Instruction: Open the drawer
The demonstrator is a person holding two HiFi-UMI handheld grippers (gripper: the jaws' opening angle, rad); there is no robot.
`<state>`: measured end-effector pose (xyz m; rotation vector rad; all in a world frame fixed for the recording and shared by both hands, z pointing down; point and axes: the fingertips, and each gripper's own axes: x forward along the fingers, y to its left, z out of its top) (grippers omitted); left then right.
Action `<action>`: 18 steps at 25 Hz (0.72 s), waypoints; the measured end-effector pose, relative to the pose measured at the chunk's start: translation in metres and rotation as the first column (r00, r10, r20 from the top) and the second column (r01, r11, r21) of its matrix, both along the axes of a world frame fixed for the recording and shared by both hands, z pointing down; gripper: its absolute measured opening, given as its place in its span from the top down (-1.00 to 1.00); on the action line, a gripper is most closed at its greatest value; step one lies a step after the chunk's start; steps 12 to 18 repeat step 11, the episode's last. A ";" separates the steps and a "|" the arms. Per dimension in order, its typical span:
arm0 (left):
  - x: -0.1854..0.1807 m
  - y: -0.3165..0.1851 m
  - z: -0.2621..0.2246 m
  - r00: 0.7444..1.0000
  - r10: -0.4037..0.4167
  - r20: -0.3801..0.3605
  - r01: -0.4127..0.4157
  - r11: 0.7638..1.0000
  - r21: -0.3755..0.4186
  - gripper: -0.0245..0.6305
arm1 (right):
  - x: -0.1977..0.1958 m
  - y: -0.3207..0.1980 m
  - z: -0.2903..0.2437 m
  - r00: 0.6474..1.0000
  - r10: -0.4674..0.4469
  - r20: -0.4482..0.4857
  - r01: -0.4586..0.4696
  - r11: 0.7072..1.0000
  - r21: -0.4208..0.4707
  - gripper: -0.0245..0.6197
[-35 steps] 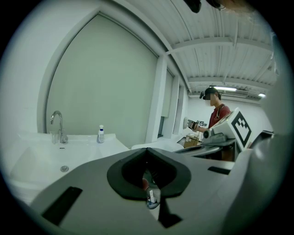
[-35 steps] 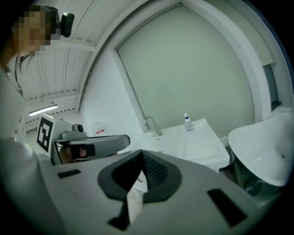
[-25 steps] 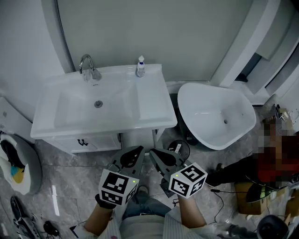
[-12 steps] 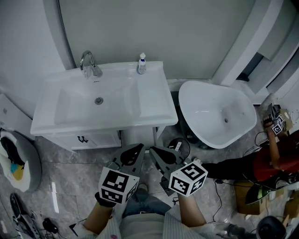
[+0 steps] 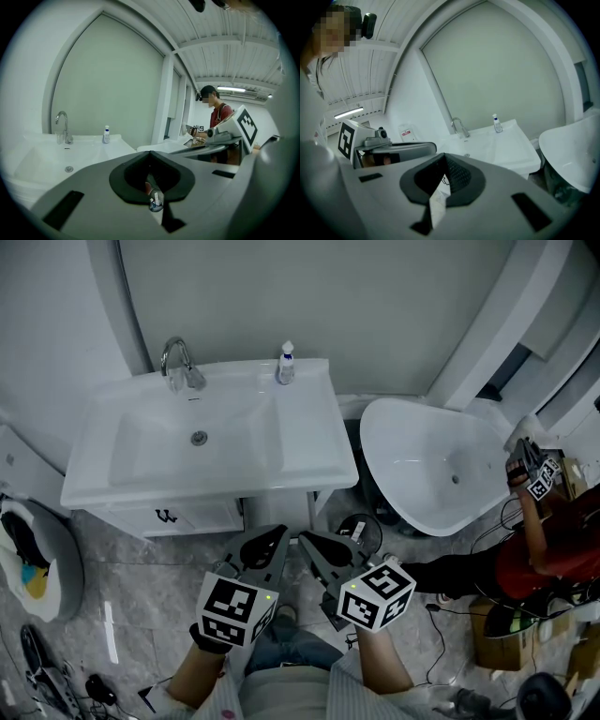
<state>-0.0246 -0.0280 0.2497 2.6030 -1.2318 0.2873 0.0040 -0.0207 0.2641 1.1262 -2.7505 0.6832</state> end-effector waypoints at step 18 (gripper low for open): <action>-0.007 -0.005 0.002 1.000 -0.013 0.004 0.013 1.000 -0.004 0.88 | -0.006 -0.003 0.002 1.000 -0.013 0.001 0.013 1.000 -0.007 0.90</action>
